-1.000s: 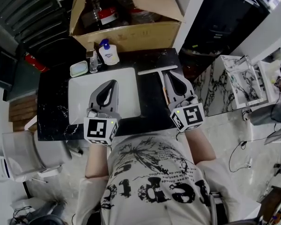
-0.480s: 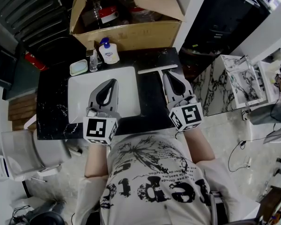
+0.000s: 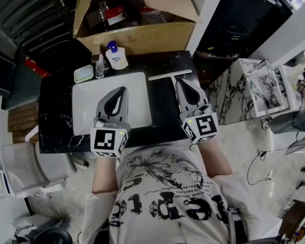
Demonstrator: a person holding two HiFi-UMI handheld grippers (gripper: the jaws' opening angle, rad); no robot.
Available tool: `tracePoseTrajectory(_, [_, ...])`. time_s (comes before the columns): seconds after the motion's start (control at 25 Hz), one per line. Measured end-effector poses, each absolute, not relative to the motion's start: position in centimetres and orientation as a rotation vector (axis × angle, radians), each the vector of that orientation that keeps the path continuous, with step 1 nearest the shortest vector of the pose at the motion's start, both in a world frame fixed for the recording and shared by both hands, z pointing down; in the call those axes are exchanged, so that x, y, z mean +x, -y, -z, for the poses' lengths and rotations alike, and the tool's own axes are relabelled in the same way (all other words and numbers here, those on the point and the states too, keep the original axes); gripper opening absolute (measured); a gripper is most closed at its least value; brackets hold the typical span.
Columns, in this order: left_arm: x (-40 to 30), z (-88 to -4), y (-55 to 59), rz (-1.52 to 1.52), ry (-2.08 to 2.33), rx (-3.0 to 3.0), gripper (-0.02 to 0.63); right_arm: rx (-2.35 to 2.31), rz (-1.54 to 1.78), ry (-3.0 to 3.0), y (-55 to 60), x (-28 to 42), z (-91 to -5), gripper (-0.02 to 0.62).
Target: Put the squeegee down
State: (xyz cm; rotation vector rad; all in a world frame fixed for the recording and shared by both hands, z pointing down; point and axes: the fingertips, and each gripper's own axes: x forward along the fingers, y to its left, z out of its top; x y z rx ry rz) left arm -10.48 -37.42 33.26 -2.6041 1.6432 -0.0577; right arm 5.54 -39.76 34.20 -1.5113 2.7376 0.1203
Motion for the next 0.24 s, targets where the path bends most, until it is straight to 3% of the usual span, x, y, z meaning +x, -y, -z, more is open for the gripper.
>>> tracePoseTrajectory(0.24, [-10.54,-33.2,37.59,0.06,-1.639,-2.609,0.012,-1.513,-0.115,-2.737,39.85,5.29,-34.17,-0.009])
